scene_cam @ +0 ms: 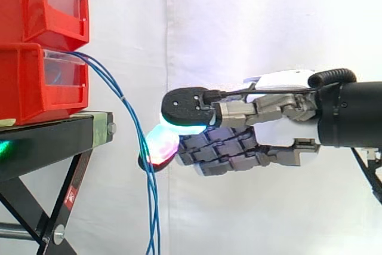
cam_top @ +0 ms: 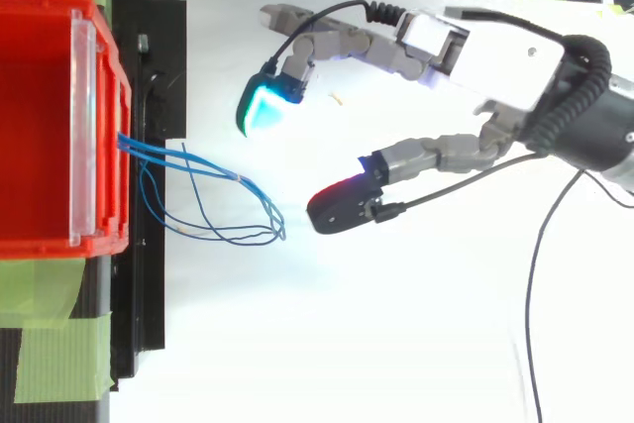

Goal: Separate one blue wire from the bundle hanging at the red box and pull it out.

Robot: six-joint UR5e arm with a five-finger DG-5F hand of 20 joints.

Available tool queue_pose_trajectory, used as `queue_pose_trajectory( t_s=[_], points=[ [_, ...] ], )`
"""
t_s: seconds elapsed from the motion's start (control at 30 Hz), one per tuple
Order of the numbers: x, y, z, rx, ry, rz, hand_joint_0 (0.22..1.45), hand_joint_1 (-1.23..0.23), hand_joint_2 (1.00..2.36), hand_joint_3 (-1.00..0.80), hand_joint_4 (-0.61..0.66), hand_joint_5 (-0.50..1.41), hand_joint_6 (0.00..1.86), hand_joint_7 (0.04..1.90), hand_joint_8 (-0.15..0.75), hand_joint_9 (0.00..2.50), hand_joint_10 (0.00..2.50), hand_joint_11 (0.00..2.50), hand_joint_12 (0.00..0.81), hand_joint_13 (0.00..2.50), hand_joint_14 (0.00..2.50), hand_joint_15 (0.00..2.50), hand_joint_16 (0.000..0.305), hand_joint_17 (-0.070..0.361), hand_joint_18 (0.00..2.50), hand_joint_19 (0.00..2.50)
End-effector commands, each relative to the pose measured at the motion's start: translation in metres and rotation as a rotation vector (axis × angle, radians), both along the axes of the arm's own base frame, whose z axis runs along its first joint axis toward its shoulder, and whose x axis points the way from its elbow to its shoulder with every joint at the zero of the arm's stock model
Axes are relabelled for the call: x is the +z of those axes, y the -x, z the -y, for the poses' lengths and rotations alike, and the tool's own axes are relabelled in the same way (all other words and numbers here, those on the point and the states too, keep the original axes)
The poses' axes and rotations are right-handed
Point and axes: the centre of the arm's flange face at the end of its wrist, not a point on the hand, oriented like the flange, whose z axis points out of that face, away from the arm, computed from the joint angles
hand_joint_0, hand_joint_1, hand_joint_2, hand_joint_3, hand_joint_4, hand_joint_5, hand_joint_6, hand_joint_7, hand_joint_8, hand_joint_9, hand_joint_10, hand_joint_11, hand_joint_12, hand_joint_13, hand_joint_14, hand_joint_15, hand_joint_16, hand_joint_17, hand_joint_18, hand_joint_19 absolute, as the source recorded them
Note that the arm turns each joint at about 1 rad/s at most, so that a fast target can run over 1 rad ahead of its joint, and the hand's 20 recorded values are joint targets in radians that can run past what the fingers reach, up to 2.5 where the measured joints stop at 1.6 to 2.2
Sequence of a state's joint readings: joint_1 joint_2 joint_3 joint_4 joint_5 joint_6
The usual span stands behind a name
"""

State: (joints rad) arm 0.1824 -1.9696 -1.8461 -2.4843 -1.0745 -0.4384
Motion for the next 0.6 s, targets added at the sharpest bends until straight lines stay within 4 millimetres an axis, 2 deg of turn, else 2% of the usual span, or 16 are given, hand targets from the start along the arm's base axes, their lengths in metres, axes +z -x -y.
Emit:
queue_pose_trajectory(
  t_s=[0.0, 0.43, 0.57],
  points=[
    [0.000, -0.007, -0.006, -0.016, 0.004, 0.031, 0.53, -0.71, 1.00, -0.50, 0.25, -0.21, 0.50, 1.00, 0.227, 0.00, 0.00, 0.00, 0.282, 0.00, 0.00, 0.03, 0.057, 0.128, 0.00, 0.00],
    [0.003, -0.010, -0.027, -0.071, 0.052, 0.043, 0.53, -0.70, 1.00, -0.50, 0.26, -0.21, 0.50, 1.00, 0.234, 0.02, 0.00, 0.00, 0.290, 0.00, 0.00, 0.04, 0.057, 0.129, 0.00, 0.01],
    [-0.006, -0.011, -0.033, -0.078, 0.065, 0.028, 0.53, -0.69, 1.00, -0.50, 0.26, -0.21, 0.50, 1.00, 0.238, 0.03, 0.00, 0.01, 0.292, 0.00, 0.00, 0.04, 0.057, 0.129, 0.00, 0.00]
  ],
)
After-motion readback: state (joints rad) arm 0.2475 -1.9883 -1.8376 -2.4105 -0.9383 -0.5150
